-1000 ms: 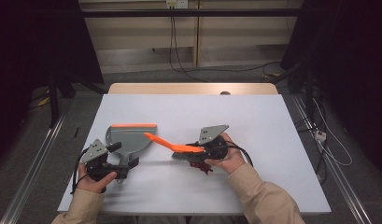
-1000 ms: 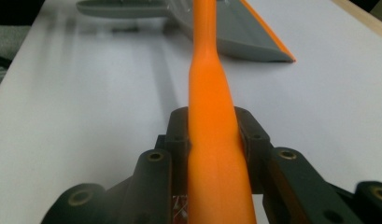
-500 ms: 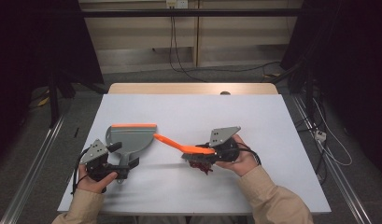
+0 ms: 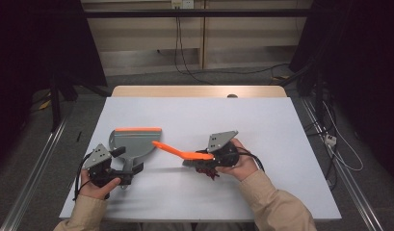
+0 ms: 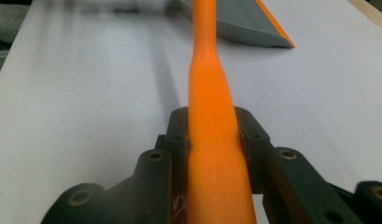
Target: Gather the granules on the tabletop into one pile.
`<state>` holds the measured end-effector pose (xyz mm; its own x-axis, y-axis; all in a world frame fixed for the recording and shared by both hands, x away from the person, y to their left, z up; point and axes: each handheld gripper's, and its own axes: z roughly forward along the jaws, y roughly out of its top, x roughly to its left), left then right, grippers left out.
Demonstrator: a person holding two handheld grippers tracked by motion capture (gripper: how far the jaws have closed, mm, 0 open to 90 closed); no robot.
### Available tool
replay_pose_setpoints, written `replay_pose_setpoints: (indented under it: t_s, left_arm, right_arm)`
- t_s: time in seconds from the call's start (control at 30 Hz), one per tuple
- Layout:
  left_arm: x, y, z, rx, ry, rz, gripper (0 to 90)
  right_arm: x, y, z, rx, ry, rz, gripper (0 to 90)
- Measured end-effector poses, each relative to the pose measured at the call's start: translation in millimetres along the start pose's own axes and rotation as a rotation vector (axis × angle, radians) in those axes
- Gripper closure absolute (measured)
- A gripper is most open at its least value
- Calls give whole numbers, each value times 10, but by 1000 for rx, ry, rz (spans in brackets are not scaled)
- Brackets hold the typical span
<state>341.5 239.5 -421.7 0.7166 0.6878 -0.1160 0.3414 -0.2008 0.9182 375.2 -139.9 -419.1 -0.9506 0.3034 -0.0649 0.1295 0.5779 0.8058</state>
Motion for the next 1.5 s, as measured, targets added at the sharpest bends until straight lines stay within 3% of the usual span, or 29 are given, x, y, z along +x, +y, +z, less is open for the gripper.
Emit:
replay_pose_setpoints:
  t_s: [0.13, 0.3, 0.5, 0.73, 0.83, 0.93, 1.1, 1.43, 1.5]
  left_arm:
    - [17, -5, -19, 2, 7, -4, 48]
    - [15, -6, -16, 19, 10, -8, 48]
    - [4, -10, -22, 29, 13, -9, 48]
    - [2, -26, -15, 59, 20, -13, 48]
    - [-7, -51, -18, 84, 20, -12, 48]
    - [7, -87, -21, 108, 27, -19, 48]
    - [18, -106, -38, 130, 50, -20, 48]
    - [32, -173, -15, 203, 124, -23, 78]
    - [40, -184, -19, 208, 133, -39, 88]
  right_arm:
    - [-9, -44, -127, -14, -22, 24, 713]
    - [-22, -96, -290, -83, -53, 81, 713]
    - [-69, -244, -433, -148, -146, 192, 713]
    - [-108, -418, -537, -168, -247, 305, 713]
    - [-117, -491, -562, -203, -272, 363, 712]
    - [-125, -528, -568, -169, -312, 369, 713]
    - [-141, -585, -586, -178, -349, 411, 712]
    - [-140, -627, -554, -180, -371, 423, 712]
    - [-134, -630, -556, -184, -371, 423, 712]
